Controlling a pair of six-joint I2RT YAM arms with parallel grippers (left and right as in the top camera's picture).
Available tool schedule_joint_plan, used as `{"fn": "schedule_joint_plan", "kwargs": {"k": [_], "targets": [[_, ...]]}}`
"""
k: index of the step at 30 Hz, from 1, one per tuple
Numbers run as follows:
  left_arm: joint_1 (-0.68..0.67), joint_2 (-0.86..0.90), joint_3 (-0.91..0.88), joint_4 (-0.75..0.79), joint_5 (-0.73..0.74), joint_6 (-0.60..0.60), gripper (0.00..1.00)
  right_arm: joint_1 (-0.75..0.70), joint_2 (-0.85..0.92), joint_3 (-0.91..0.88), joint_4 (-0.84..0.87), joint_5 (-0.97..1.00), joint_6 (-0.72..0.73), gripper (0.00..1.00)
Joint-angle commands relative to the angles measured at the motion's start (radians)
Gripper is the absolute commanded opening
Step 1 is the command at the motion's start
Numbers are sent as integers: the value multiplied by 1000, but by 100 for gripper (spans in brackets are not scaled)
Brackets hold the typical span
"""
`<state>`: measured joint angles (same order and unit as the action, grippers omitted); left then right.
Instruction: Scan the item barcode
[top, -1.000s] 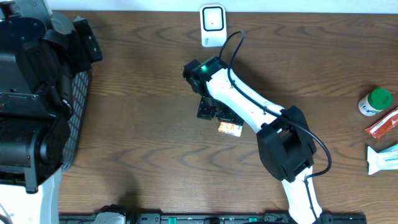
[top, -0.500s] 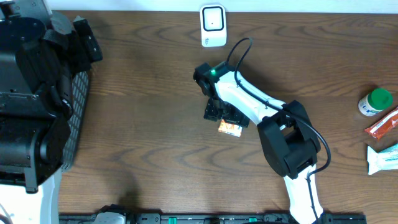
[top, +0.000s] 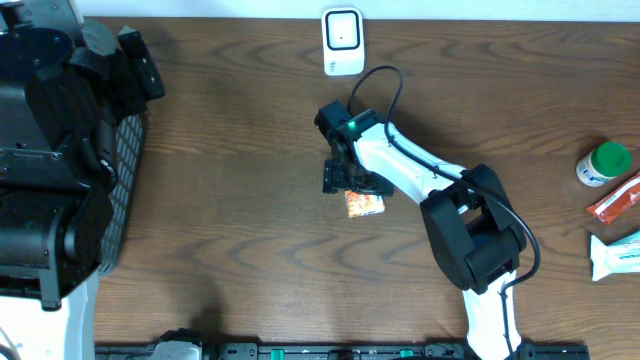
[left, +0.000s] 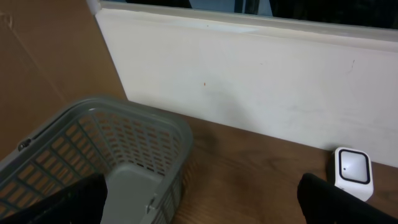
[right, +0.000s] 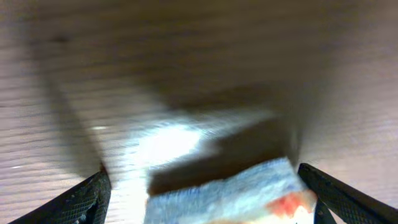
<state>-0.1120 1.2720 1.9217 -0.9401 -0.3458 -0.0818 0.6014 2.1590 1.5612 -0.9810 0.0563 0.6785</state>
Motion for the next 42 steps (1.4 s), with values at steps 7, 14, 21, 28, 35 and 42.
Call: {"fn": "schedule_joint_plan", "kwargs": {"k": [7, 14, 21, 28, 35, 42], "targets": [[4, -4, -3, -2, -3, -8, 98, 5, 55, -8, 5, -71, -142, 98], [4, -4, -3, -2, -3, -8, 98, -8, 51, 11, -90, -71, -362, 99], [4, -4, -3, -2, -3, -9, 98, -17, 51, 9, -142, -69, -449, 99], [4, -4, -3, -2, -3, -8, 98, -17, 51, -29, -77, -61, -459, 93], [4, -4, -3, -2, -3, -9, 98, -18, 51, -102, 6, -62, -455, 75], [4, -4, -3, -2, -3, -8, 98, -17, 51, -103, 1, -74, -442, 70]]}}
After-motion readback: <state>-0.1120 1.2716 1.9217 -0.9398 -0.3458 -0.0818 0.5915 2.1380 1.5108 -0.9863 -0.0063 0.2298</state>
